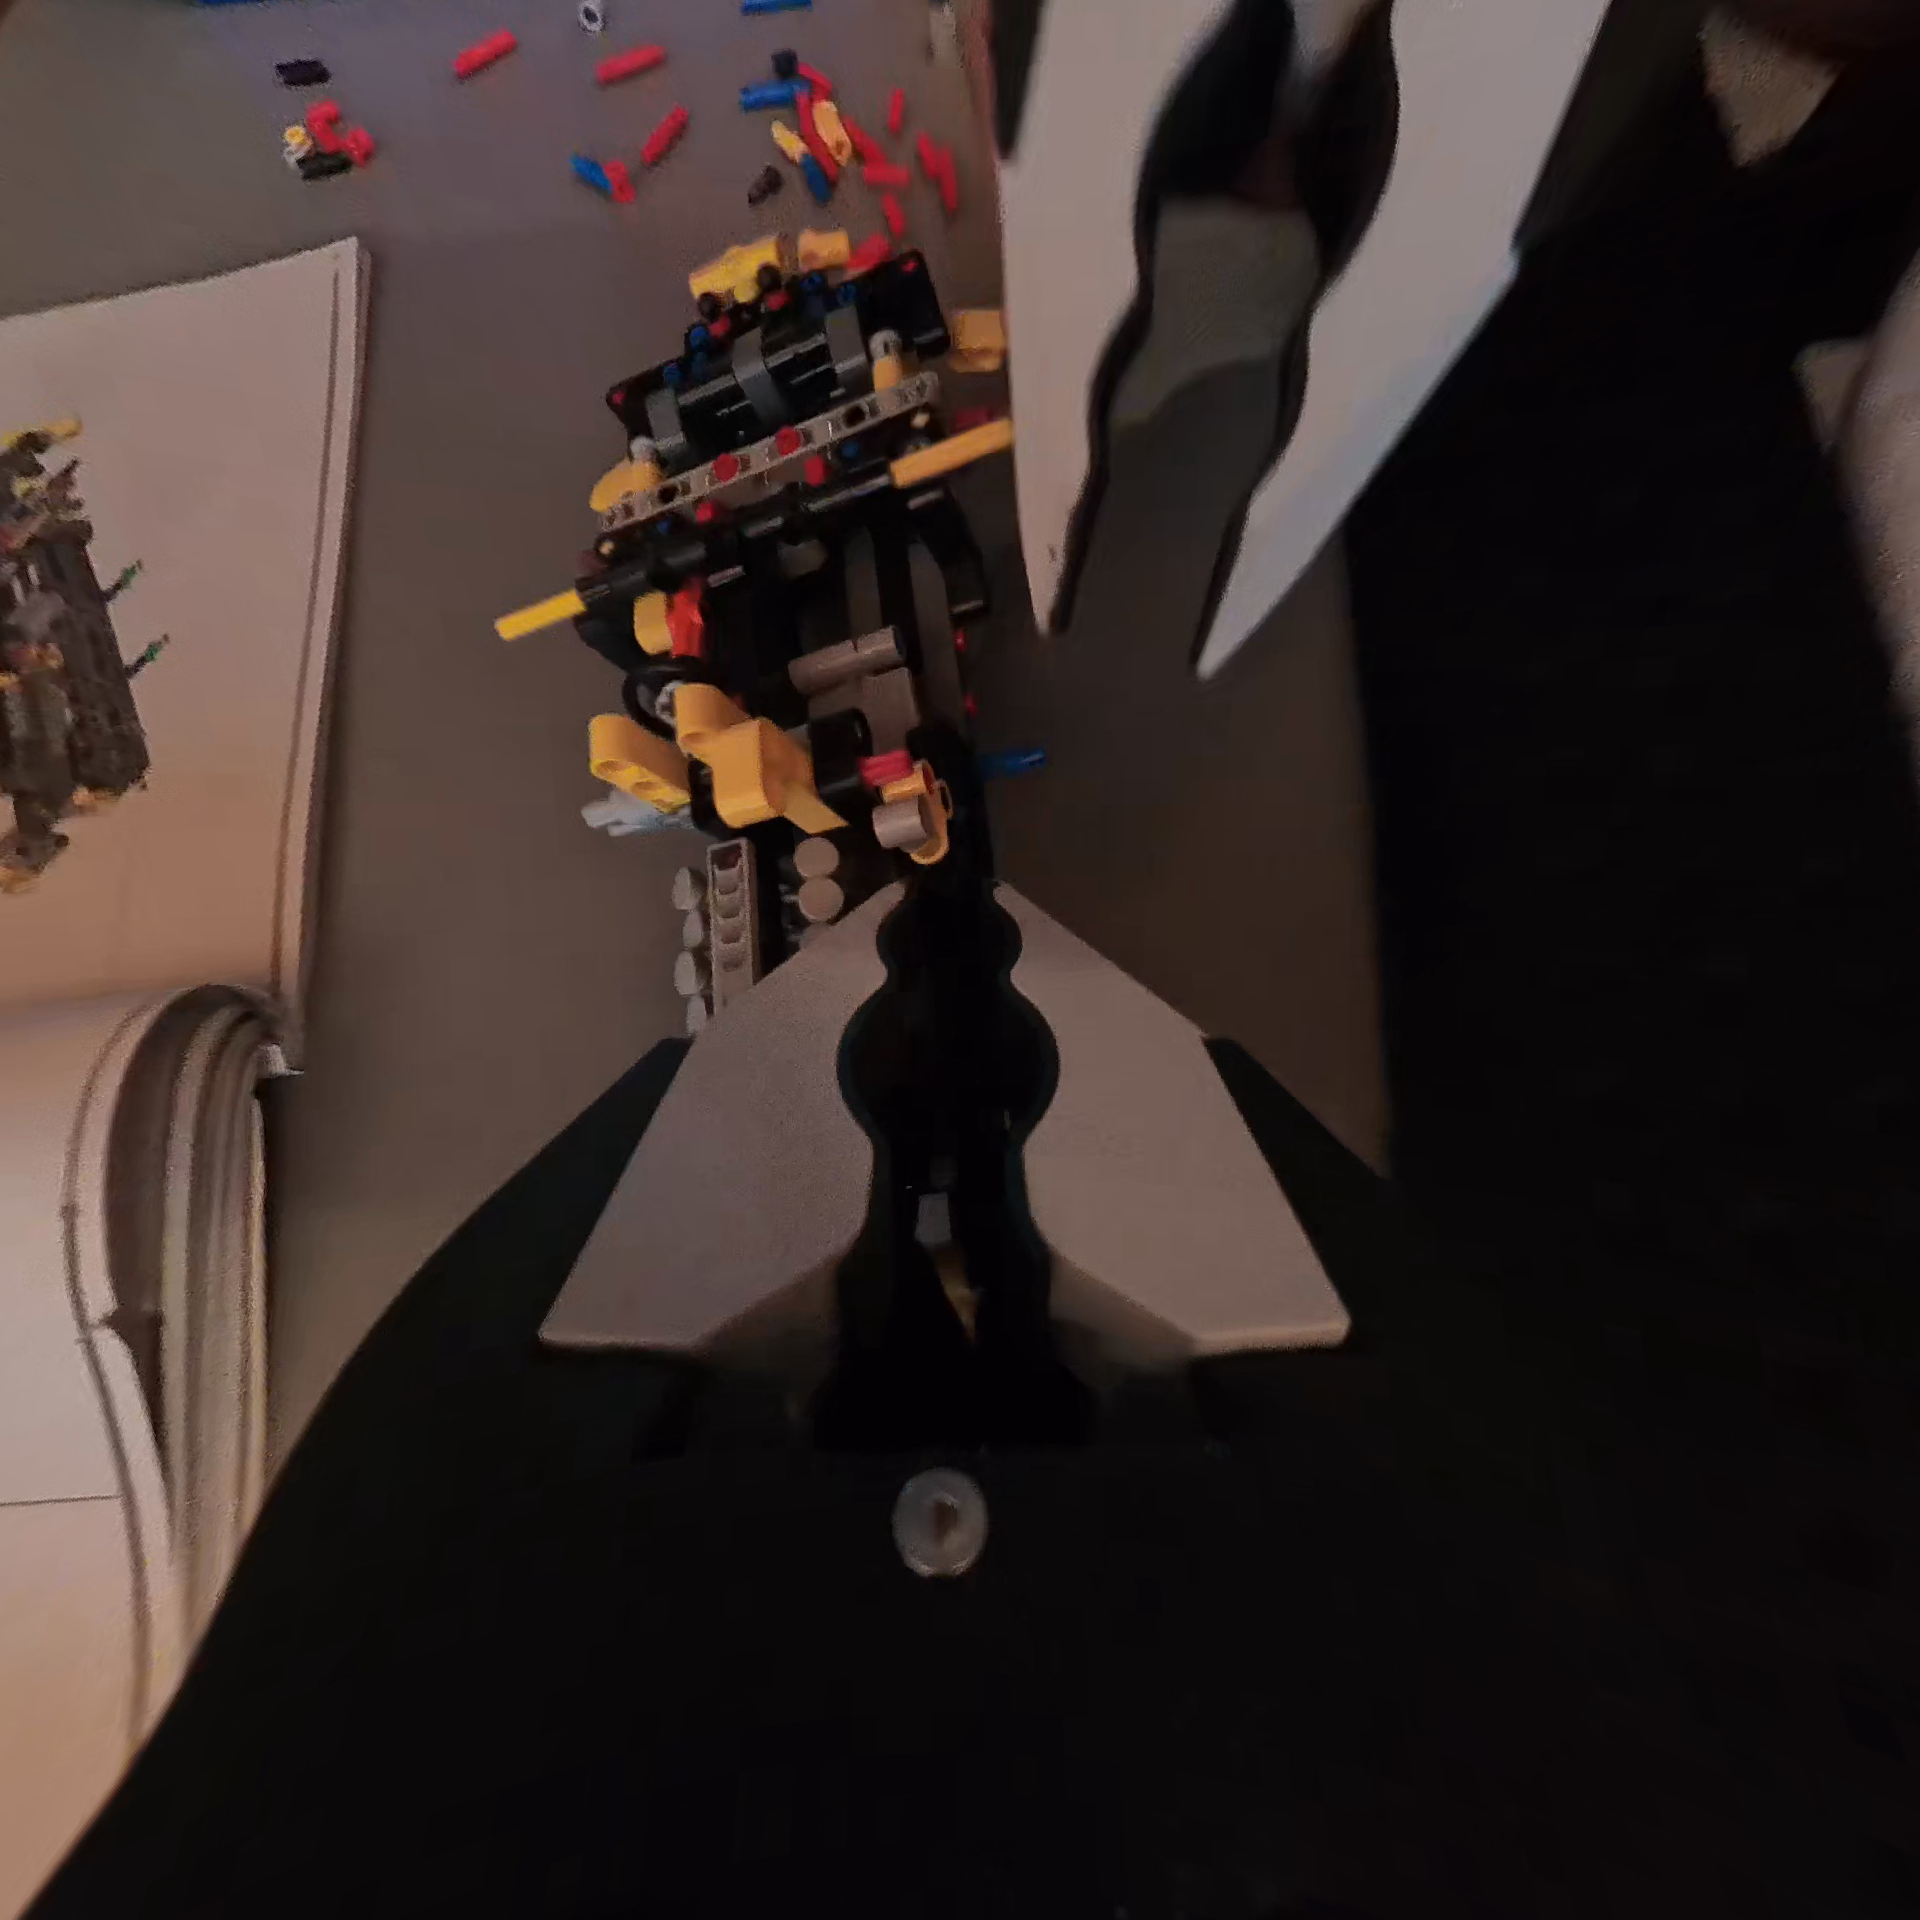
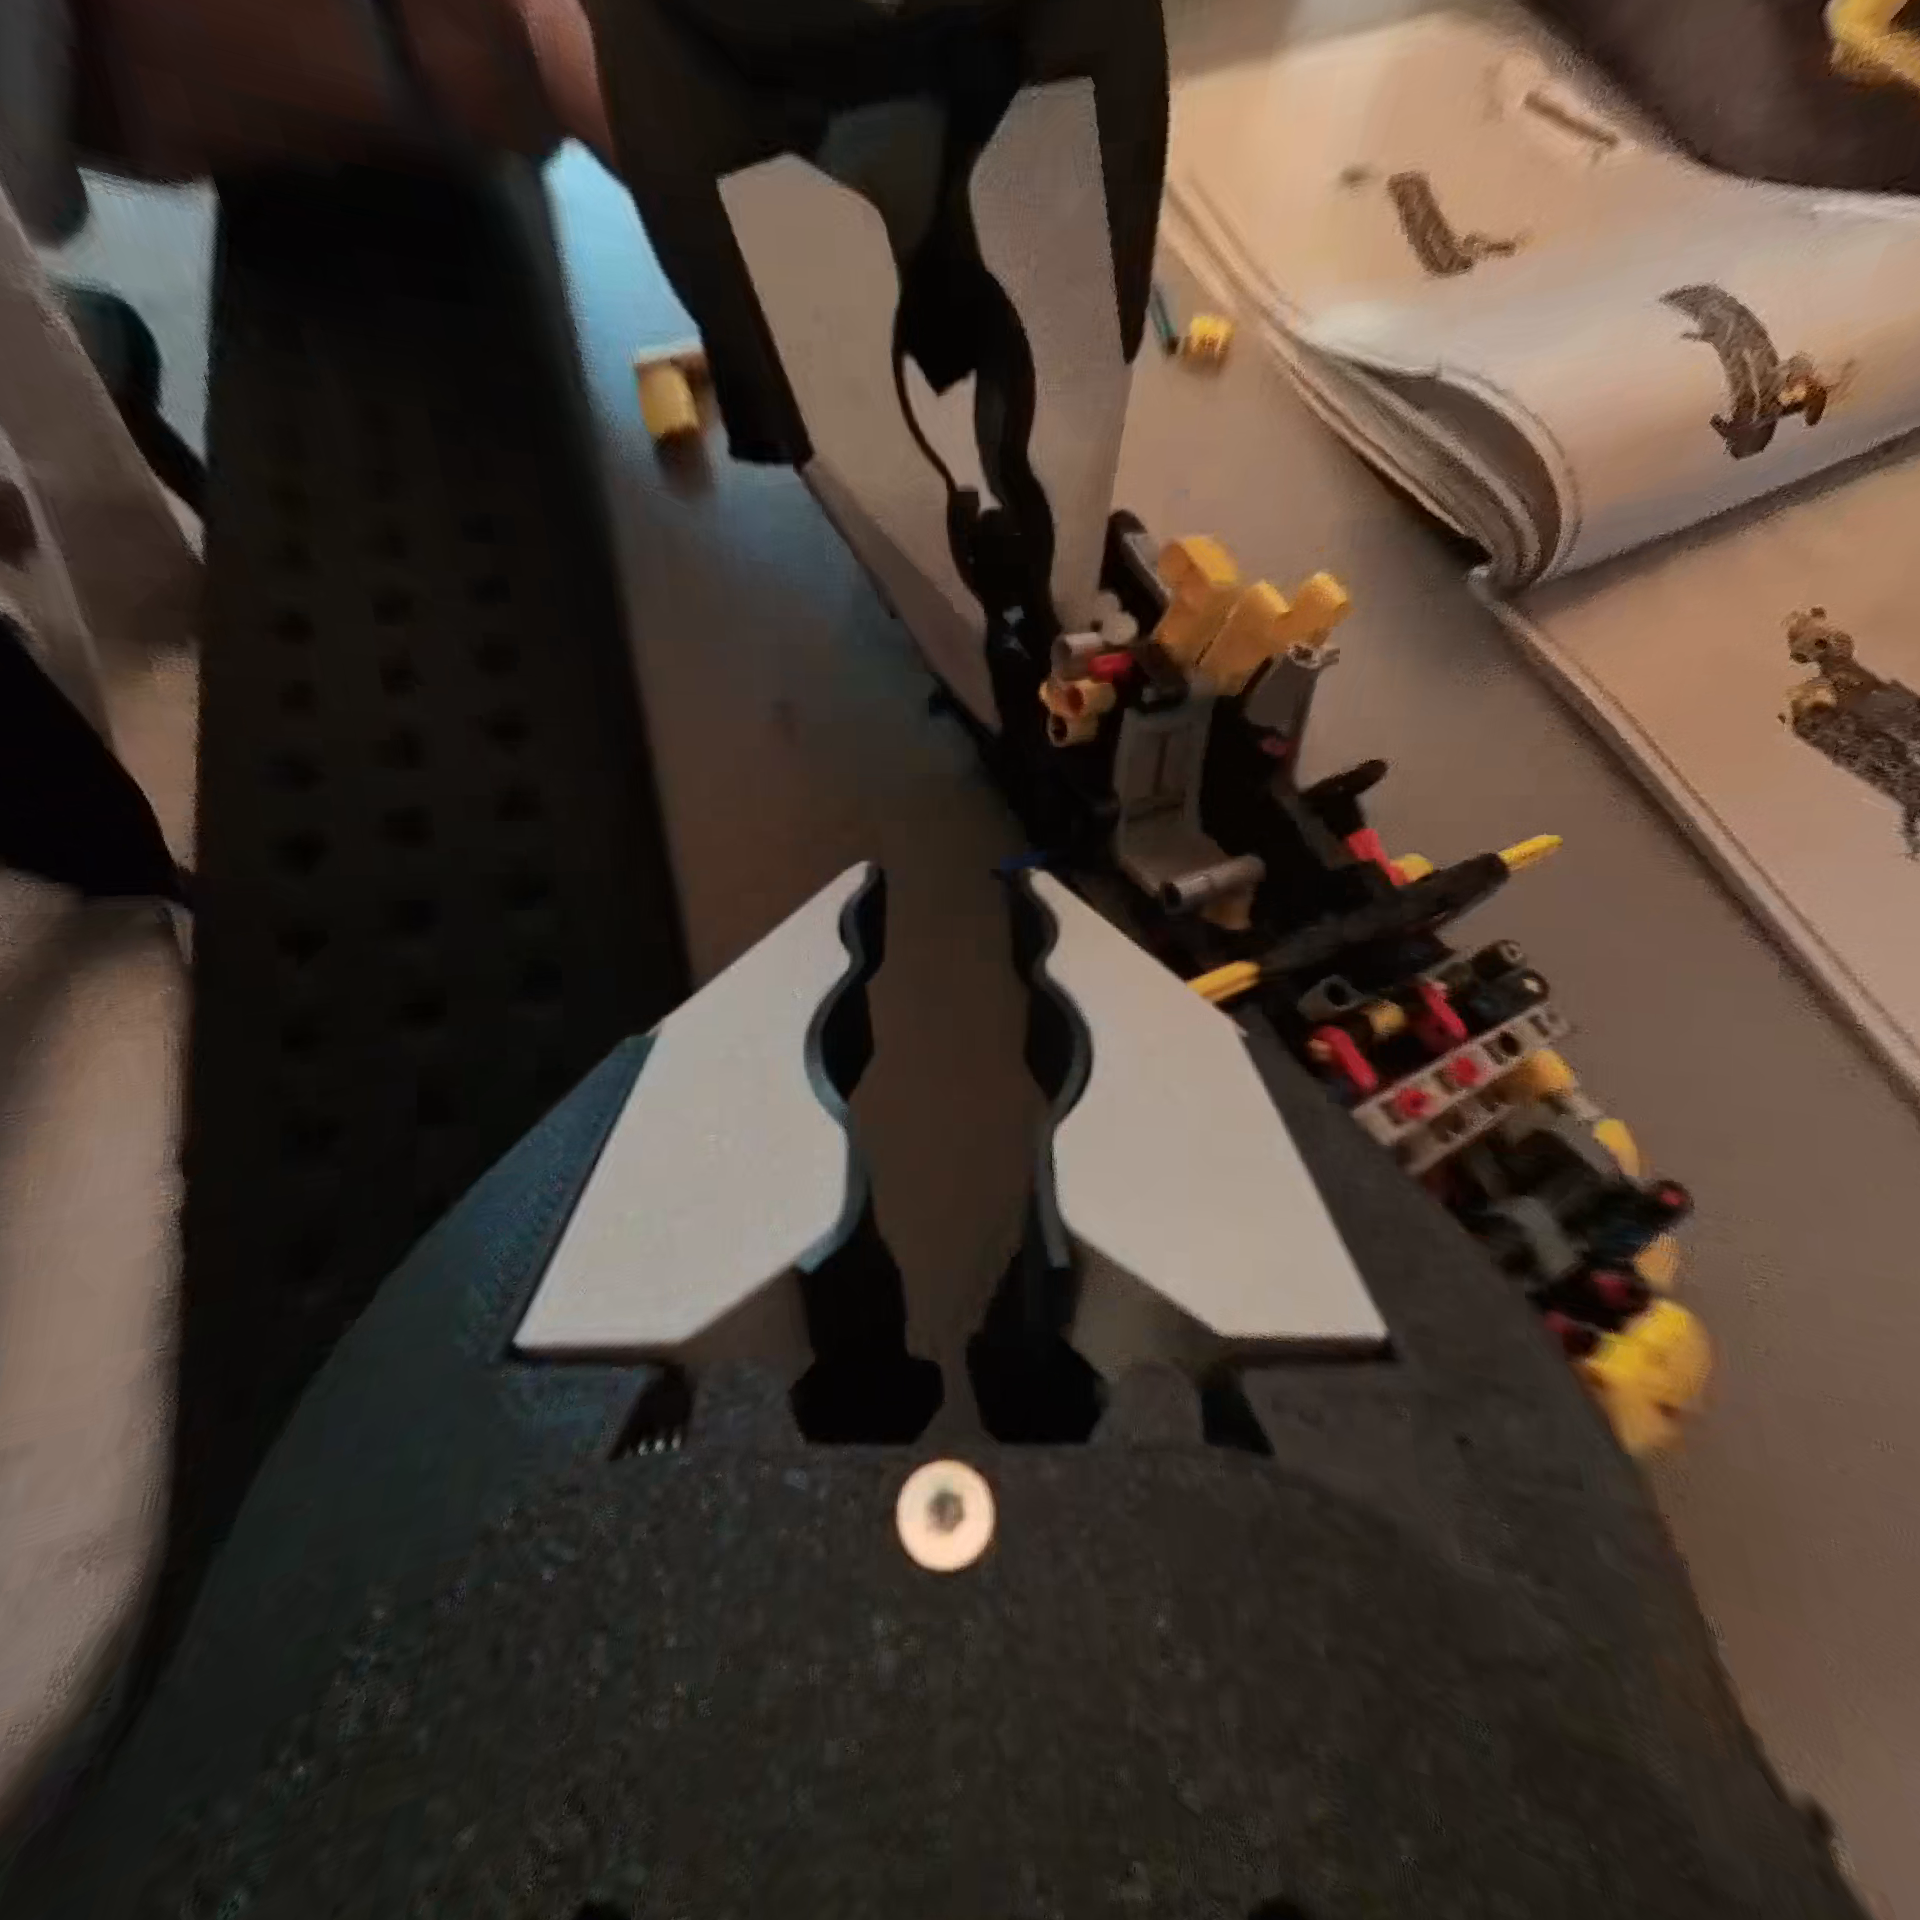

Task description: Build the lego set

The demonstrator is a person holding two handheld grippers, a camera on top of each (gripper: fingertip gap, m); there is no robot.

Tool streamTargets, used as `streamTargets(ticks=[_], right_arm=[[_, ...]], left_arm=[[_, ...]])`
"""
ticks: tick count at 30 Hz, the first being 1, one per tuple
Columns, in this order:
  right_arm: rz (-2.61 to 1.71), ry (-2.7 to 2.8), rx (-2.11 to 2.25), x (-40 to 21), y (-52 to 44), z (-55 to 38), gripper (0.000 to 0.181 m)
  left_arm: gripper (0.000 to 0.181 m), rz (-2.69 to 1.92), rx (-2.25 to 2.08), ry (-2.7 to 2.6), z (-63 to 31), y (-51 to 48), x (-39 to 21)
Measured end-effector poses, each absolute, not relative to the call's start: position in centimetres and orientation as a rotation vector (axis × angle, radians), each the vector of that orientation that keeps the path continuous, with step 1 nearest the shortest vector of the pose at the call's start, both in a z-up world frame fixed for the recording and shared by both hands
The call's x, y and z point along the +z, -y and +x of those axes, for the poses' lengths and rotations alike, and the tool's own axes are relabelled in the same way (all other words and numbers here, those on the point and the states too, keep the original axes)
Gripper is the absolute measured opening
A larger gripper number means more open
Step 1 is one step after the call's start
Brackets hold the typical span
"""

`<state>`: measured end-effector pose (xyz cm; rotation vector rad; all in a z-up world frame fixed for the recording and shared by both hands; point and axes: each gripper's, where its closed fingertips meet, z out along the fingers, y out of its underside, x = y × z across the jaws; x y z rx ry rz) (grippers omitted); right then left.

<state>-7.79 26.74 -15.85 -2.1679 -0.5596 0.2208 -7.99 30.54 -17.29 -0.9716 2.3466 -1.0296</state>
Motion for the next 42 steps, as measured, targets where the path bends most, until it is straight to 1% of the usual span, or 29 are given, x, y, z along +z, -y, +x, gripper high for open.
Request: streamTargets(ticks=[3,6,11,18,25,35,36,38,42], right_arm=[[-2.166,0.569,0.218,-14.8,-27.1,-7.3,0.028],[-2.252,0.652,0.126,-16.7,-27.9,-6.6,0.036],[-2.261,0.800,0.095,-18.6,-28.4,-6.8,0.040],[-2.170,0.978,-0.153,-19.1,-29.3,-6.2,0.039],[-2.109,1.062,-0.297,-18.9,-29.5,-6.2,0.035],[-2.146,1.015,-0.261,-19.2,-28.5,-6.4,0.039],[-2.141,1.012,-0.290,-19.4,-28.6,-6.3,0.043],[-2.107,1.022,-0.359,-19.4,-29.0,-6.1,0.041],[-2.112,1.015,-0.332,-19.4,-29.1,-6.1,0.041]], left_arm=[[0.011,-0.877,-0.908,-2.367,-8.1,-30.5,-18.2],[0.011,-0.851,-0.881,-2.371,-8.1,-30.2,-18.5],[0.011,-0.792,-0.869,-2.371,-8.1,-30.1,-18.7],[0.011,-0.736,-0.893,-2.358,-8.1,-30.0,-18.7],[0.011,-0.748,-0.923,-2.349,-8.0,-29.9,-18.6],[0.011,-0.739,-0.928,-2.347,-8.1,-29.9,-18.6],[0.011,-0.734,-0.924,-2.348,-8.1,-29.9,-18.6],[0.011,-0.727,-0.920,-2.345,-8.1,-29.9,-18.6],[0.010,-0.724,-0.908,-2.340,-8.1,-29.8,-18.6]])
